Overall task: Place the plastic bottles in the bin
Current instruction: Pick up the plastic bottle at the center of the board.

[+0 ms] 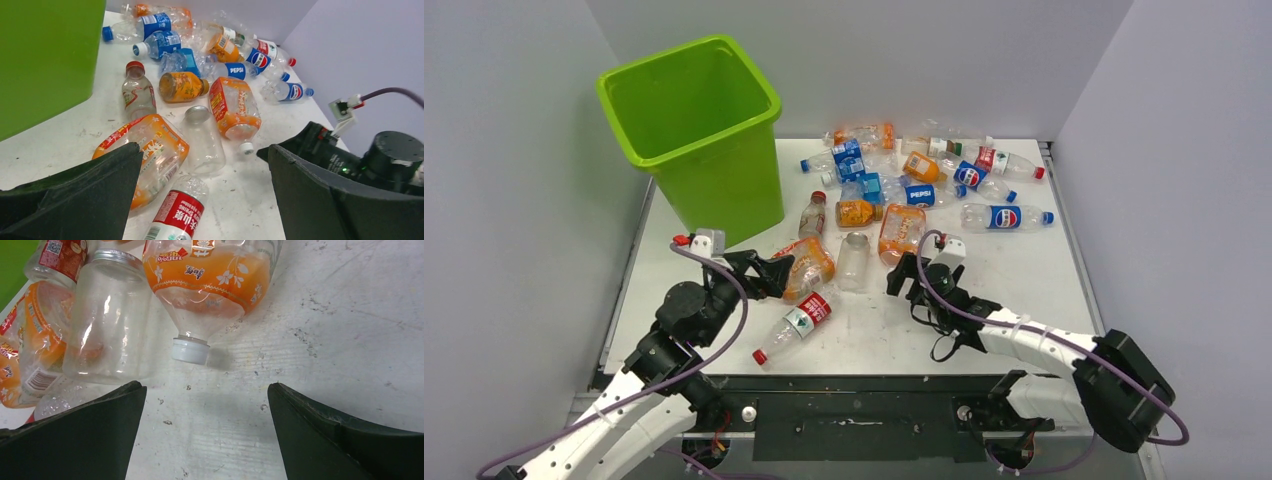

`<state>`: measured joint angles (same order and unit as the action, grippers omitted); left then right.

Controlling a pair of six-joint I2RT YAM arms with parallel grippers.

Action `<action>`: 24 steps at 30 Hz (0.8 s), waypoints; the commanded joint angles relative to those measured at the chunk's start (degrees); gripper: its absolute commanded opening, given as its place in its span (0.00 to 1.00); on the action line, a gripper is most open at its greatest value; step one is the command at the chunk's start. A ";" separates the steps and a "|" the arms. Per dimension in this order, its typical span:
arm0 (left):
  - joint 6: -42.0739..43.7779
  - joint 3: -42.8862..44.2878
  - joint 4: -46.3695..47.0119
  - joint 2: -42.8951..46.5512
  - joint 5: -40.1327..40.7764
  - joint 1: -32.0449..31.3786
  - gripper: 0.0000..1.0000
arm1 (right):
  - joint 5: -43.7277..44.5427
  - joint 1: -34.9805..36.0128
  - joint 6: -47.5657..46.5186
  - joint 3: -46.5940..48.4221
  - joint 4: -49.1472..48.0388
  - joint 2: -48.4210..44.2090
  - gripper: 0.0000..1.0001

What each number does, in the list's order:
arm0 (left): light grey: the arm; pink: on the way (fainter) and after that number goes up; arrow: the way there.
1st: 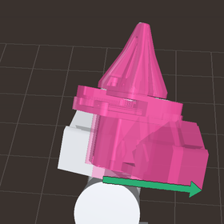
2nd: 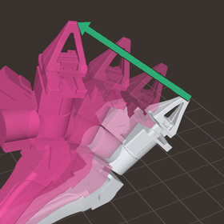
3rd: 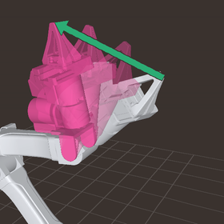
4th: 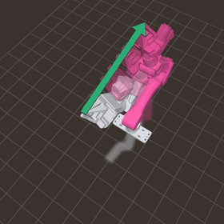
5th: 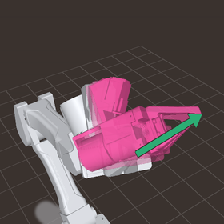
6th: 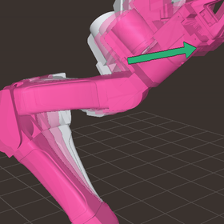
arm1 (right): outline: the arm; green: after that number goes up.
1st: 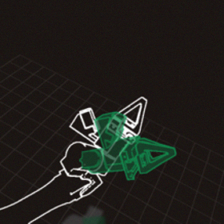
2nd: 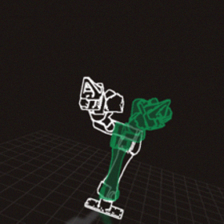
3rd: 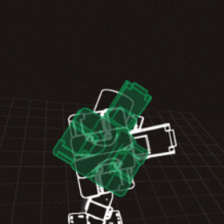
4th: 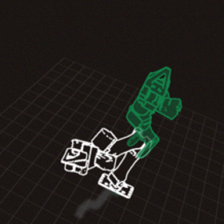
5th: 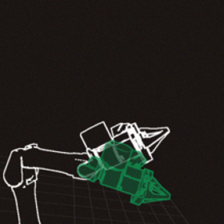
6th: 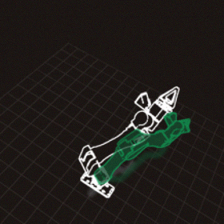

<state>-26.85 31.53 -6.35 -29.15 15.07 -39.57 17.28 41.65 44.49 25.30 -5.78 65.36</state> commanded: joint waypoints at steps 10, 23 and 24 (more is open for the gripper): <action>-2.69 0.53 3.05 -0.51 -0.97 -0.04 0.96 | 0.54 -2.90 3.66 4.16 -15.47 15.11 0.85; -2.59 0.73 2.15 -1.04 -0.31 -0.22 0.96 | -3.56 -4.40 4.20 6.04 -19.13 20.84 0.40; -2.57 0.73 2.07 -1.09 -0.23 -0.20 0.96 | -3.68 -4.47 4.08 5.92 -19.11 20.66 0.36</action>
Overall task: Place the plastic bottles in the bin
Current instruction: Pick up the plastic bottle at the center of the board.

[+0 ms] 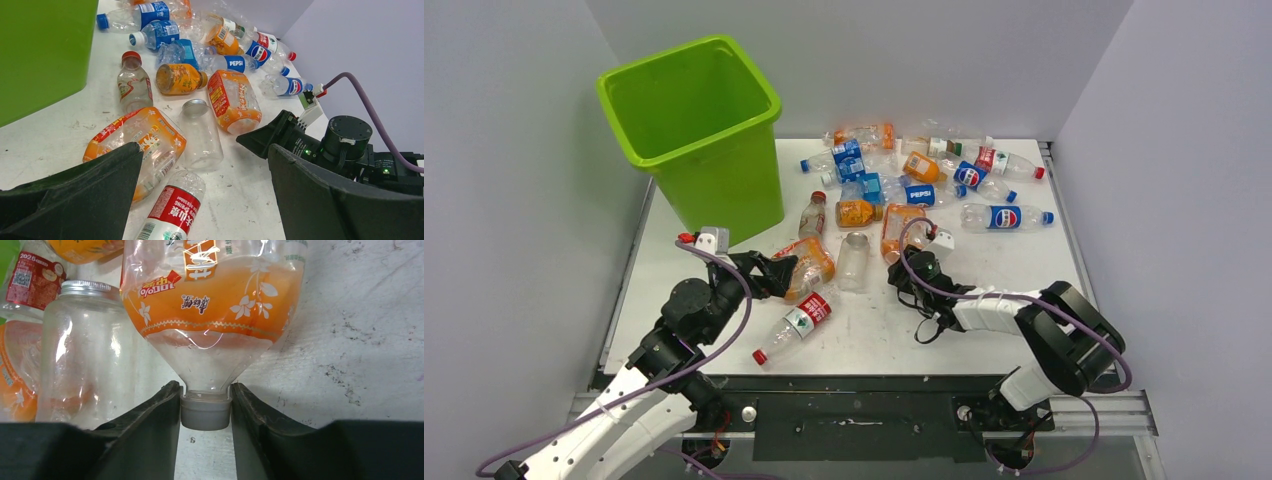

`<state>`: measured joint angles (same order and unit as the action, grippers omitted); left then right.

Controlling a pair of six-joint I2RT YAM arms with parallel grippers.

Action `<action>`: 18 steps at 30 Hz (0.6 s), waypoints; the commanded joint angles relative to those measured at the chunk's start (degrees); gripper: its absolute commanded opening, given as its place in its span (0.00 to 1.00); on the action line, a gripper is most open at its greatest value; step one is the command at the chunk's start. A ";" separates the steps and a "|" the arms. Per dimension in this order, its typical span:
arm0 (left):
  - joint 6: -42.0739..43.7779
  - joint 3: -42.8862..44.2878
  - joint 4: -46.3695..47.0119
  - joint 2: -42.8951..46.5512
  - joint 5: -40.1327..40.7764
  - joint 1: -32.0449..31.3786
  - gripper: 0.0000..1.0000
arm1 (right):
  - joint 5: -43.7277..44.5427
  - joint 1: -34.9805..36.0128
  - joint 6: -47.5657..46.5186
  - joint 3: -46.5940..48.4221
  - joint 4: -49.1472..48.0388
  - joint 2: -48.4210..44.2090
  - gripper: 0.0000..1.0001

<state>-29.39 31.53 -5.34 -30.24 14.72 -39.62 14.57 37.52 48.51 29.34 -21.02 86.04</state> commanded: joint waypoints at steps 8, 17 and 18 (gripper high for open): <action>1.08 1.62 -0.58 0.53 1.81 -0.67 0.96 | -2.48 0.00 -2.85 0.42 7.19 -14.76 0.05; 10.49 11.61 -5.33 -6.21 -7.10 -1.21 0.96 | -16.70 1.29 -14.67 11.38 43.01 -33.79 0.05; 12.28 13.81 -6.61 -8.06 -9.34 -1.25 0.96 | -18.48 1.76 -15.41 12.90 45.86 -34.49 0.05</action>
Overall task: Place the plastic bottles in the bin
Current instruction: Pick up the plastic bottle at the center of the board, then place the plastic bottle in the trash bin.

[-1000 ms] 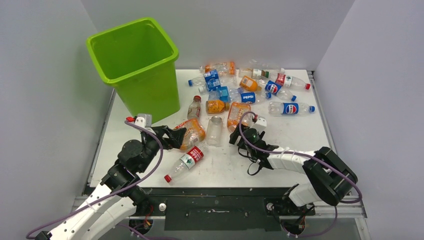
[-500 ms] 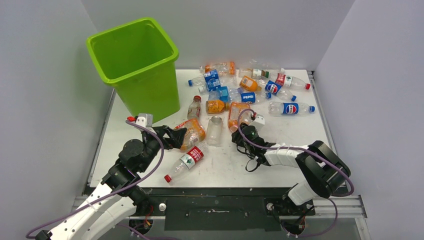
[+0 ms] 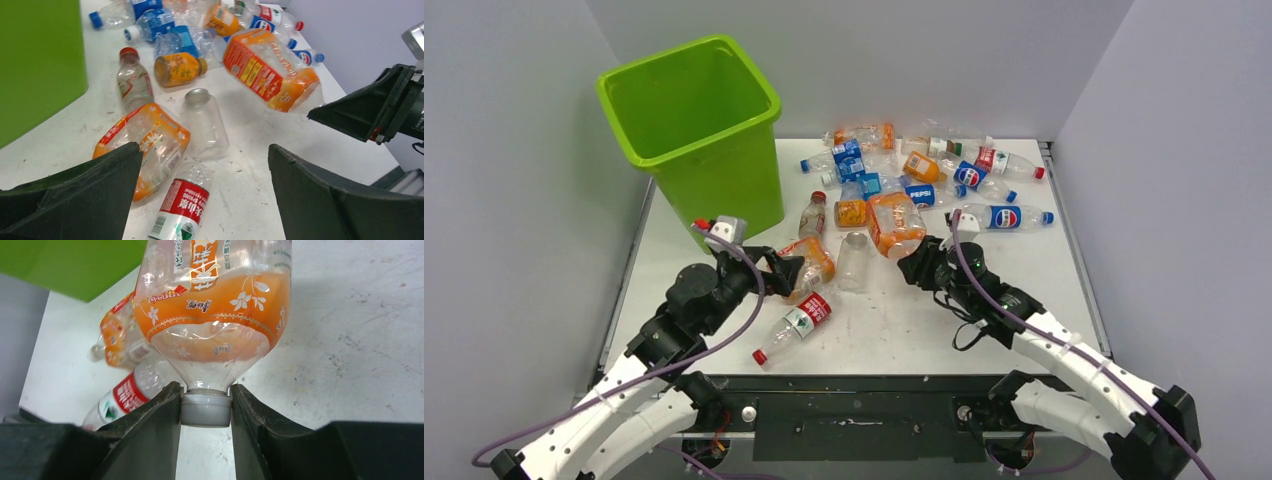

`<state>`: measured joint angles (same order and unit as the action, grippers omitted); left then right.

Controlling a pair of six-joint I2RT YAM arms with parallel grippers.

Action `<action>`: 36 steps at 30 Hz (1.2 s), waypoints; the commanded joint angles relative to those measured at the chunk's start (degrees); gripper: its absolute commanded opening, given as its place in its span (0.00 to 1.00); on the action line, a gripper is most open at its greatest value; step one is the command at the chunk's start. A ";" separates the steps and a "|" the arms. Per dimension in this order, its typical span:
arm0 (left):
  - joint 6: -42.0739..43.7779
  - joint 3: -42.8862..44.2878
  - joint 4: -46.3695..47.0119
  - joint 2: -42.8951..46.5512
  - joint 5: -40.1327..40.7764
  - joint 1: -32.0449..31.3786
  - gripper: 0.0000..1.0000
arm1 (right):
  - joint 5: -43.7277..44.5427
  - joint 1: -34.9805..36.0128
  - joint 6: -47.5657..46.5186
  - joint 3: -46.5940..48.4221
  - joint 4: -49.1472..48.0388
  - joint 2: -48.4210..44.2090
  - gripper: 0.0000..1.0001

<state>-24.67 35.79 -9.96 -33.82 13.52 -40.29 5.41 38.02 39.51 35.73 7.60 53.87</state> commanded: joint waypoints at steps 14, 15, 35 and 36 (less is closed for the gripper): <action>51.16 16.59 -3.88 -7.05 -28.35 -4.12 0.96 | -26.67 3.14 -10.53 28.01 37.27 -2.46 0.05; 53.77 17.76 -5.13 -8.11 -27.11 -4.47 0.96 | -27.89 3.07 -10.69 29.37 38.20 -1.43 0.05; 71.78 28.98 -18.04 -18.91 -27.50 -14.49 0.96 | -33.90 3.11 -13.31 41.22 44.95 6.46 0.05; 71.12 29.47 -18.93 -19.24 -28.59 -14.73 0.96 | -33.81 3.11 -13.34 41.27 44.91 6.55 0.05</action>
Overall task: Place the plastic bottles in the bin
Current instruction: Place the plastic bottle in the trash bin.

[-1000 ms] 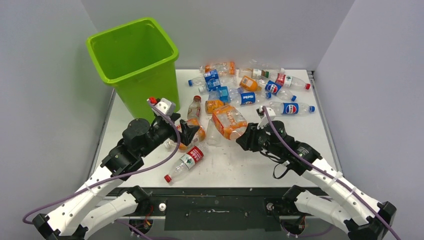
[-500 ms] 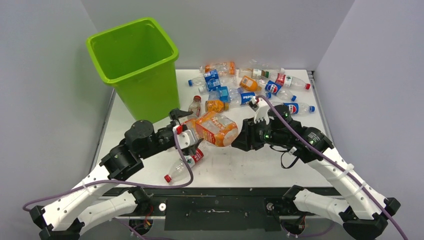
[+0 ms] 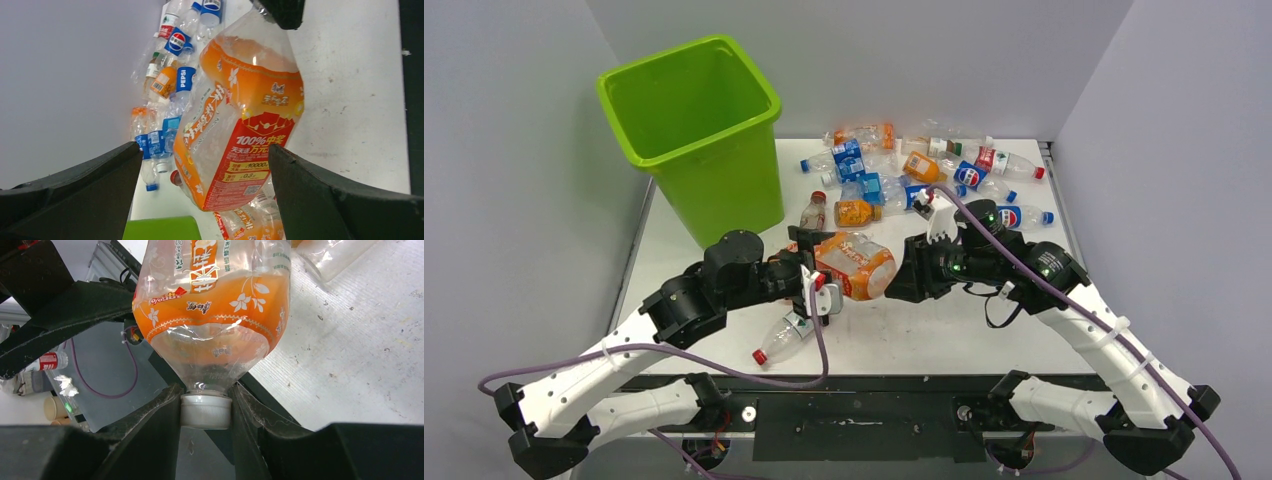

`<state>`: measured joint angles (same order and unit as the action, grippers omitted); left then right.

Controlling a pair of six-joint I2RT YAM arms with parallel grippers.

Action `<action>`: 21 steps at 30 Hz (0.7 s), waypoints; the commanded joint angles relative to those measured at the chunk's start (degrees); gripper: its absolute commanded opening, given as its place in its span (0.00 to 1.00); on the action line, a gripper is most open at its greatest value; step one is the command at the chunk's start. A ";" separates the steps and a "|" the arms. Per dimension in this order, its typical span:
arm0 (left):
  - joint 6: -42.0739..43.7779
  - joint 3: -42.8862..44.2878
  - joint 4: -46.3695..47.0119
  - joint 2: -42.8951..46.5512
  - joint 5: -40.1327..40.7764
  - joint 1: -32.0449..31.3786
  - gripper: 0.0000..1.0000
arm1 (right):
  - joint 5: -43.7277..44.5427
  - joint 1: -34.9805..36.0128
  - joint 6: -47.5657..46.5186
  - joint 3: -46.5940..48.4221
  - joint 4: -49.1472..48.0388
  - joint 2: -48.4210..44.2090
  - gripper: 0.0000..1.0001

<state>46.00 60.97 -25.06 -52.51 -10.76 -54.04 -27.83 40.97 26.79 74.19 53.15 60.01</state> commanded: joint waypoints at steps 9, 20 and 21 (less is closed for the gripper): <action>-1.09 4.33 -5.82 -4.85 -1.24 -6.40 0.97 | -3.80 0.46 2.39 3.67 -4.61 1.30 0.05; -3.05 2.29 4.63 -7.66 9.62 -8.80 0.71 | -3.52 2.45 4.15 4.29 -6.15 1.28 0.05; -3.43 2.24 5.19 -7.50 9.60 -8.80 0.64 | -3.45 2.45 4.09 4.23 -6.24 1.13 0.05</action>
<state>44.53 62.94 -26.70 -60.77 -3.18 -62.54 -30.70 42.92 29.89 75.90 50.22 61.71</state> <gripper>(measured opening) 0.734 0.361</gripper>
